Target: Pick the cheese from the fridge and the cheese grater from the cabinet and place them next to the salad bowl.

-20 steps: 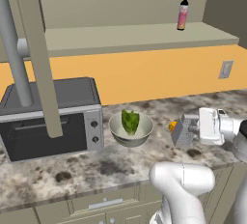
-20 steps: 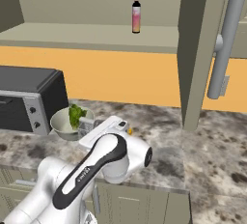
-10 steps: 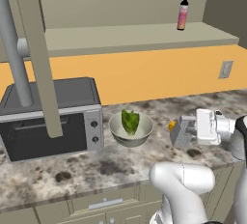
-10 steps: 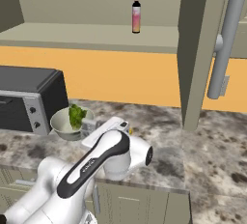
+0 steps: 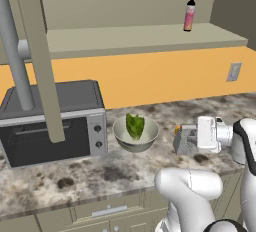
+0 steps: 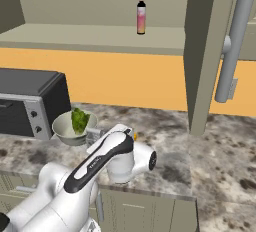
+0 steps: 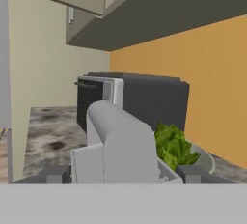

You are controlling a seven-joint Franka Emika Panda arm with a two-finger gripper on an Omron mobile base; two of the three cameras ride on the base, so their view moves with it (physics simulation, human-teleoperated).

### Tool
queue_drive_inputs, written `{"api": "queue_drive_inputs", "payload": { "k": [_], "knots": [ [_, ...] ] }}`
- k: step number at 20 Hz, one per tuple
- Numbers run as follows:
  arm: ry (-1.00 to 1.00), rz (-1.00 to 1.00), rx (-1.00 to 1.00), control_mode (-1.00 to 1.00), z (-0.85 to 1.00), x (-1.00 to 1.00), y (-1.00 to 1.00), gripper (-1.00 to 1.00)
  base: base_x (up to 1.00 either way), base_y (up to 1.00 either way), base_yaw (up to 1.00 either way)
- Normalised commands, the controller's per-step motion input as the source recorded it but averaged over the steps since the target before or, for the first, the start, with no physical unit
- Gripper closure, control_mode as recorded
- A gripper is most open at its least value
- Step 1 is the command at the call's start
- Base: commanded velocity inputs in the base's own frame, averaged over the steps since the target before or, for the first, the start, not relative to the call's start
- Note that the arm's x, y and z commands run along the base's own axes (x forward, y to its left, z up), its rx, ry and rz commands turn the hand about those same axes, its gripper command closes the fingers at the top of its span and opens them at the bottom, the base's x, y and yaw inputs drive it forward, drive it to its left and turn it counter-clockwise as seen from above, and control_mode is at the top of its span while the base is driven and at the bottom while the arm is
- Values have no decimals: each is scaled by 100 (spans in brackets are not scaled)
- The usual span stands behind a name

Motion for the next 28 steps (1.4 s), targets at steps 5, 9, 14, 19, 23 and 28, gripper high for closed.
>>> {"api": "queue_drive_inputs", "payload": {
  "k": [5,9,14,19,23,28],
  "knots": [
    [0,0,-1,-100,-31,25,10,100,0,0,0],
    [0,0,0,-100,-32,26,8,100,0,0,0],
    [-1,0,0,-100,-23,20,0,100,0,0,0],
    [0,0,0,-100,-15,20,0,100,0,0,0],
    [0,0,0,-100,-11,19,0,100,0,0,0],
    [-3,0,0,-100,-19,16,0,100,0,0,0]
  ]
}}
